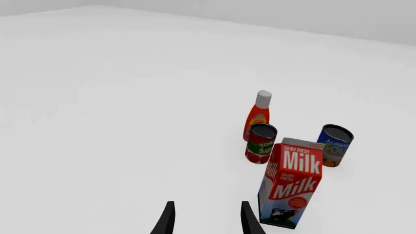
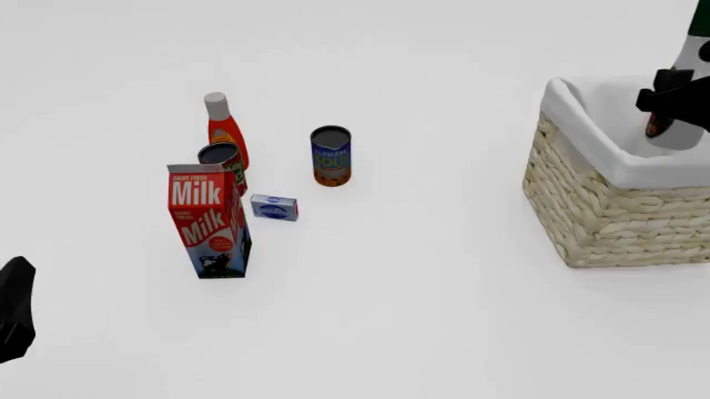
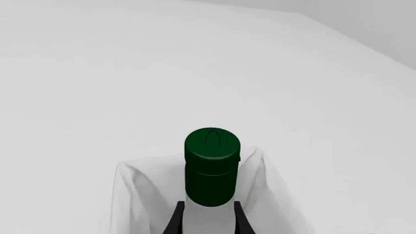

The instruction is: Pick the salad dressing and place it in the basket.

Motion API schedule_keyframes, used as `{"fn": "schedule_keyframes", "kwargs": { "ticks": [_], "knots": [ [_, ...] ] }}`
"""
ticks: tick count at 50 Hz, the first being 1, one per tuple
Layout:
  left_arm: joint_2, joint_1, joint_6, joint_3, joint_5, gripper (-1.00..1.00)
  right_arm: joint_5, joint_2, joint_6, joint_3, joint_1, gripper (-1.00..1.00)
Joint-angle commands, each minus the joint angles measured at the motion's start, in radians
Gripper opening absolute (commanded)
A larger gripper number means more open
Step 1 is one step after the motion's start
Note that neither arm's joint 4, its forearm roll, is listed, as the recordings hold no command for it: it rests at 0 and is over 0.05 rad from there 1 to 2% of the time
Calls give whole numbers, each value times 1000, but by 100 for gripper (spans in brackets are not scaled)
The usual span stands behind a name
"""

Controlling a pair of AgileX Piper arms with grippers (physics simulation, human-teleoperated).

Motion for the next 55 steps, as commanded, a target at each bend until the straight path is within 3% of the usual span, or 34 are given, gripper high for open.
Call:
{"fn": "schedule_keyframes", "kwargs": {
  "ticks": [1, 25, 26, 55],
  "knots": [
    [0, 0, 0, 0, -1, 100, -9, 25, 16, -23, -2, -100],
    [0, 5, -2, 0, 6, 100, -19, 59, 18, -41, 3, -100],
    [0, 4, -2, 0, 7, 100, -22, 61, 18, -40, 9, 100],
    [0, 5, -7, 0, 10, 100, -19, 41, 19, -34, 22, 100]
  ]
}}
